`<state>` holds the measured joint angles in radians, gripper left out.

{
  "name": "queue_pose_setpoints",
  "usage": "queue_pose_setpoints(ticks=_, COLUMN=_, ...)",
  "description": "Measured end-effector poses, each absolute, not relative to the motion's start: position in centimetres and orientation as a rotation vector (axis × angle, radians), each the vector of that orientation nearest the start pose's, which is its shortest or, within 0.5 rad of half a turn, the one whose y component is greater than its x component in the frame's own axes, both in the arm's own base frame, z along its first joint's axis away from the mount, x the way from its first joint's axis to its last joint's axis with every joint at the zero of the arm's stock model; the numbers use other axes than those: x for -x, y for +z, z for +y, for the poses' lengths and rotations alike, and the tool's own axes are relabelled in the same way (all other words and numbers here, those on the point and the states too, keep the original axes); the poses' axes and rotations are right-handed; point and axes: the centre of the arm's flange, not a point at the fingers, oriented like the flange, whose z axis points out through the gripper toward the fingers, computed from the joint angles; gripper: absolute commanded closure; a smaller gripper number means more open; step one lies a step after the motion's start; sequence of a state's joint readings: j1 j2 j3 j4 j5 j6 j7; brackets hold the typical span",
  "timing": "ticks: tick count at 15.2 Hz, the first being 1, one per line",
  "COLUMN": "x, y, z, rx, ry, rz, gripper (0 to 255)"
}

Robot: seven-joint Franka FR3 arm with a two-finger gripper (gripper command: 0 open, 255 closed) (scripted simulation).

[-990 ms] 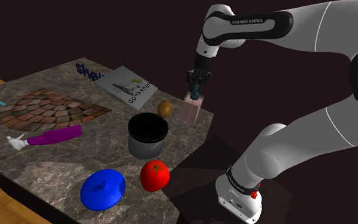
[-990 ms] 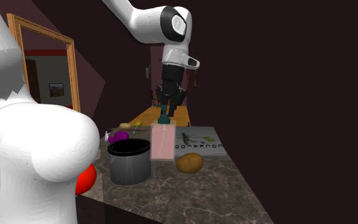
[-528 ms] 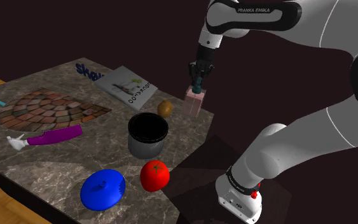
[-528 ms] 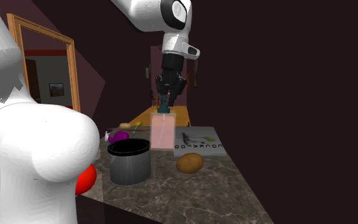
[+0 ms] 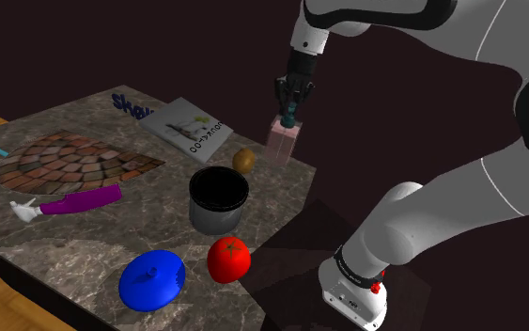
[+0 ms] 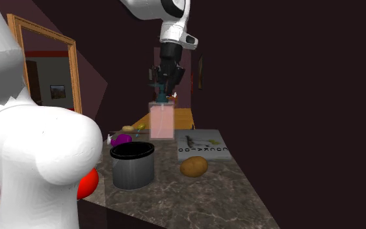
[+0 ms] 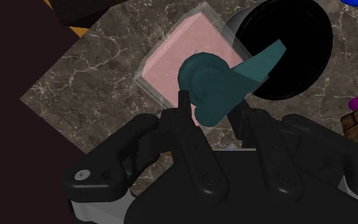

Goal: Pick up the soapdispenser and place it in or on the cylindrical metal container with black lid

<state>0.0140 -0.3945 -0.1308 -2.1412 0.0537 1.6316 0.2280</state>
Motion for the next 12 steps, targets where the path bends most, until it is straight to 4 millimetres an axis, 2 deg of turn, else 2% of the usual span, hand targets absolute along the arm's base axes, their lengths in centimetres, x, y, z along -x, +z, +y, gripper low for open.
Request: queue_pose_setpoints(ticks=12, x=-46.1, y=60.0, z=9.1, rx=2.997, ry=0.19, rz=0.512, gripper=255)
